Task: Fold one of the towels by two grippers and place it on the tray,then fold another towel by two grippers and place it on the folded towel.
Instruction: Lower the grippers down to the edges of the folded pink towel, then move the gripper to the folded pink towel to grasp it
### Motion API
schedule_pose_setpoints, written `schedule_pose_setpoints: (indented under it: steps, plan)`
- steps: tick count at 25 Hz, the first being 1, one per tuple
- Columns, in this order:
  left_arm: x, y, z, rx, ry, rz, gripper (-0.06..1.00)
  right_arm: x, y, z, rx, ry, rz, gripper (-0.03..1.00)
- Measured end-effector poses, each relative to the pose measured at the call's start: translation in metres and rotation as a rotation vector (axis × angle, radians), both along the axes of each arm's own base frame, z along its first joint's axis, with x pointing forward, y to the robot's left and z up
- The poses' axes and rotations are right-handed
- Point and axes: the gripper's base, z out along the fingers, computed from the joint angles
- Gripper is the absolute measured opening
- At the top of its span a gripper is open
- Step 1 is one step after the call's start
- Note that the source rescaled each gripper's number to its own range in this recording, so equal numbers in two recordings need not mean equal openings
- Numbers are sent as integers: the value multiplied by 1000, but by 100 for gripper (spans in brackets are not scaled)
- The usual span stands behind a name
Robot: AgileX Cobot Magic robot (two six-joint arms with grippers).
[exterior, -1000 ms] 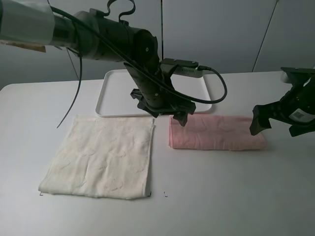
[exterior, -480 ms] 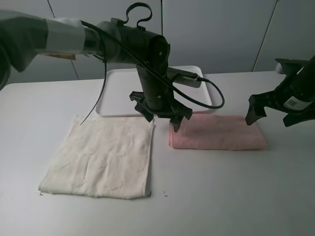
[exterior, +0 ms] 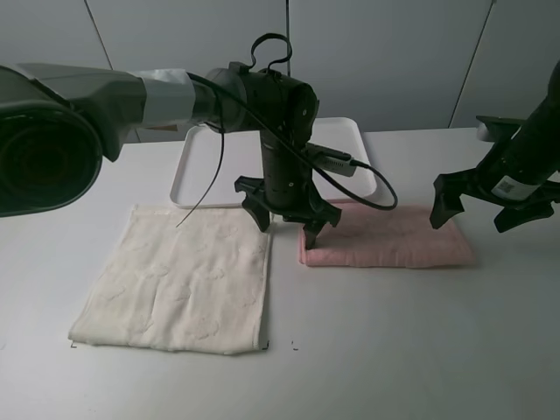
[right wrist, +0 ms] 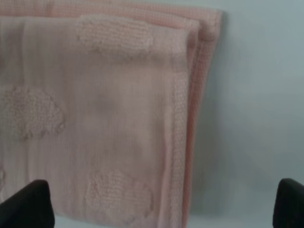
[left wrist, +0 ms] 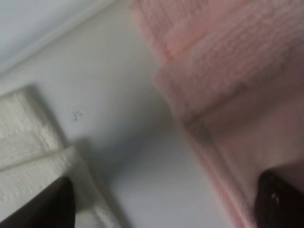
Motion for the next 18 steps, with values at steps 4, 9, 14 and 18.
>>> schedule_pose_setpoints:
  steps: [4,9,14,18]
  plan:
    - [0,0,-1,1,1,4,99,1,0,-12,0,32,-2,100]
    - [0,0,-1,1,1,8,99,4,0,-23,-3,43,-5,100]
    - [0,0,-1,1,1,8,99,5,0,-37,-4,73,-8,100]
    - [0,0,-1,1,1,8,99,5,1,-43,7,92,-21,99]
